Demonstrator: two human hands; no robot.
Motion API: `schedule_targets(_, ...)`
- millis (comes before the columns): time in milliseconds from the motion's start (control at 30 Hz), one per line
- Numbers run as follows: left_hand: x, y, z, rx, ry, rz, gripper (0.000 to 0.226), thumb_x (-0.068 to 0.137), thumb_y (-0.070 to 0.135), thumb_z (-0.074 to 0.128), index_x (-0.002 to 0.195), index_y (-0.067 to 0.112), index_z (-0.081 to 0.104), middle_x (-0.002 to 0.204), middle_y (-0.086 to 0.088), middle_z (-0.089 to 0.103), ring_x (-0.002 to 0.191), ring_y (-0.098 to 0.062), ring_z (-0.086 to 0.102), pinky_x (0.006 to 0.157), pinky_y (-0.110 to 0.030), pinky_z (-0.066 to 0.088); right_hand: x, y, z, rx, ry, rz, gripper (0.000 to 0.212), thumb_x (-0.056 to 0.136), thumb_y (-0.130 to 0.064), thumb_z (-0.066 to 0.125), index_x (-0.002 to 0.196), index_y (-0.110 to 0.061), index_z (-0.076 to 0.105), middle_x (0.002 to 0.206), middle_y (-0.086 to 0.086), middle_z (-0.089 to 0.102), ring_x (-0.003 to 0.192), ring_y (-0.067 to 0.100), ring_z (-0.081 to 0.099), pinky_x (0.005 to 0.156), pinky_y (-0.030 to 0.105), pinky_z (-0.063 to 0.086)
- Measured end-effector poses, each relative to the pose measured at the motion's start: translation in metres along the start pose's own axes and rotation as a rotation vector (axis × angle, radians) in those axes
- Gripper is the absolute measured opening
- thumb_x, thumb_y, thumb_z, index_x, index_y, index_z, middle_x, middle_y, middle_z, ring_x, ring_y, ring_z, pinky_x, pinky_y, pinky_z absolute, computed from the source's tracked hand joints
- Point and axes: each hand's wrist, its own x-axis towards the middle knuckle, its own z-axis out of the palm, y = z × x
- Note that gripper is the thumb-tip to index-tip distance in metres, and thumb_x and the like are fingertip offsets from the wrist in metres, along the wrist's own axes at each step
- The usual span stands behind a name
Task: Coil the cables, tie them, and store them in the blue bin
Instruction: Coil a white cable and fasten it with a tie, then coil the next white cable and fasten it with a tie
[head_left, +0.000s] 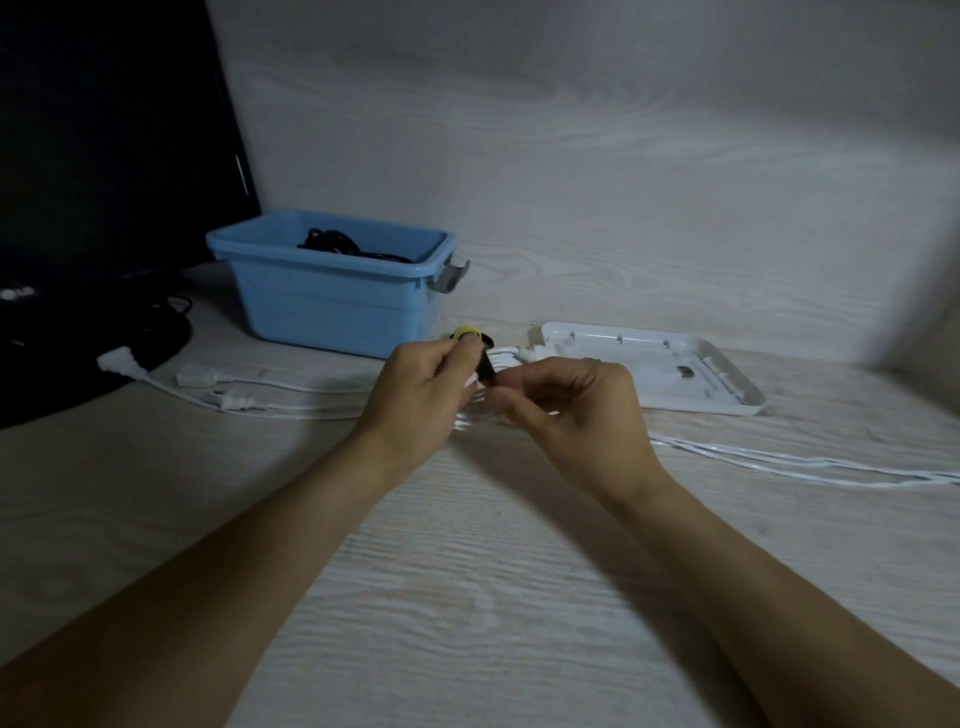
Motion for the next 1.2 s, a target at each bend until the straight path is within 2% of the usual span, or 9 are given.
schedule_targets(67,0.004,-0.002,0.001,0.083,0.065,0.056,0.05,0.103,0.031,0.046,0.065,0.0,0.057,0.056,-0.017,0.053,0.054,-0.021,0.048,0.054,-0.035,0.041,-0.001,-0.001,0.005,-0.042,0.002,-0.039,0.013,0.082,-0.005,0.079,0.094,-0.01,0.079,0.084,-0.005,0.077,0.073,0.004,0.072,0.071,0.014,0.054)
schedule_targets(167,0.006,-0.004,0.001,0.224,0.063,0.114,0.05,0.104,0.027,0.044,0.056,0.016,0.043,0.05,0.003,0.04,0.048,-0.006,0.036,0.05,-0.027,0.03,0.0,0.002,0.007,-0.071,0.024,-0.065,0.013,0.085,0.0,0.074,0.096,-0.006,0.078,0.088,0.0,0.077,0.075,0.006,0.072,0.072,0.015,0.055)
schedule_targets(267,0.008,-0.009,0.001,0.281,0.12,0.093,0.047,0.105,0.029,0.042,0.061,0.019,0.054,0.052,0.01,0.048,0.049,-0.003,0.044,0.051,-0.026,0.034,0.001,0.006,0.007,-0.083,0.06,-0.042,0.014,0.088,-0.001,0.071,0.097,-0.009,0.077,0.092,-0.001,0.076,0.078,0.007,0.072,0.07,0.018,0.057)
schedule_targets(433,0.02,0.002,-0.016,0.174,0.419,0.0,0.046,0.106,0.026,0.039,0.065,0.017,0.058,0.06,0.009,0.056,0.052,0.001,0.051,0.055,-0.024,0.039,0.001,0.013,0.004,-0.154,0.078,0.047,0.014,0.089,-0.005,0.069,0.093,-0.016,0.076,0.087,-0.004,0.074,0.069,-0.001,0.065,0.061,0.011,0.048)
schedule_targets(567,0.052,0.005,-0.044,0.162,0.637,0.022,0.047,0.105,0.028,0.041,0.073,0.003,0.065,0.062,-0.002,0.057,0.052,-0.003,0.048,0.056,-0.019,0.04,0.001,0.021,0.001,-0.239,0.064,0.07,0.015,0.09,-0.009,0.067,0.099,-0.017,0.075,0.09,-0.006,0.073,0.077,0.002,0.065,0.07,0.012,0.051)
schedule_targets(700,0.095,0.017,-0.077,0.12,0.75,0.132,0.043,0.1,0.034,0.048,0.067,0.011,0.063,0.062,-0.001,0.06,0.056,-0.005,0.052,0.062,-0.024,0.044,0.002,0.025,-0.001,-0.271,0.036,0.084,0.012,0.089,-0.013,0.07,0.099,-0.017,0.075,0.088,-0.006,0.073,0.078,0.003,0.065,0.075,0.016,0.053)
schedule_targets(933,0.149,0.006,-0.1,0.585,0.426,0.168,0.023,0.095,0.022,0.059,0.105,0.009,0.076,0.094,-0.007,0.072,0.09,-0.02,0.062,0.09,-0.027,0.048,0.001,0.026,-0.003,-0.285,-0.017,0.082,0.011,0.089,-0.018,0.072,0.099,-0.016,0.076,0.091,-0.004,0.074,0.08,0.004,0.067,0.077,0.016,0.054)
schedule_targets(1067,0.153,-0.017,-0.093,0.746,0.044,0.029,0.025,0.093,0.003,0.049,0.073,0.011,0.062,0.075,-0.006,0.056,0.072,-0.015,0.049,0.067,-0.028,0.038,0.001,0.031,-0.005,-0.304,-0.042,0.096,0.01,0.088,-0.018,0.072,0.098,-0.017,0.076,0.091,-0.004,0.074,0.079,0.004,0.067,0.077,0.016,0.054)
schedule_targets(1200,0.142,-0.018,-0.088,0.732,0.091,0.132,0.025,0.099,0.021,0.051,0.097,0.003,0.068,0.103,-0.011,0.063,0.1,-0.02,0.053,0.084,-0.022,0.036,0.002,0.034,-0.006,-0.327,-0.049,0.096,0.01,0.088,-0.018,0.073,0.097,-0.018,0.076,0.091,-0.005,0.074,0.078,0.003,0.067,0.074,0.009,0.05)
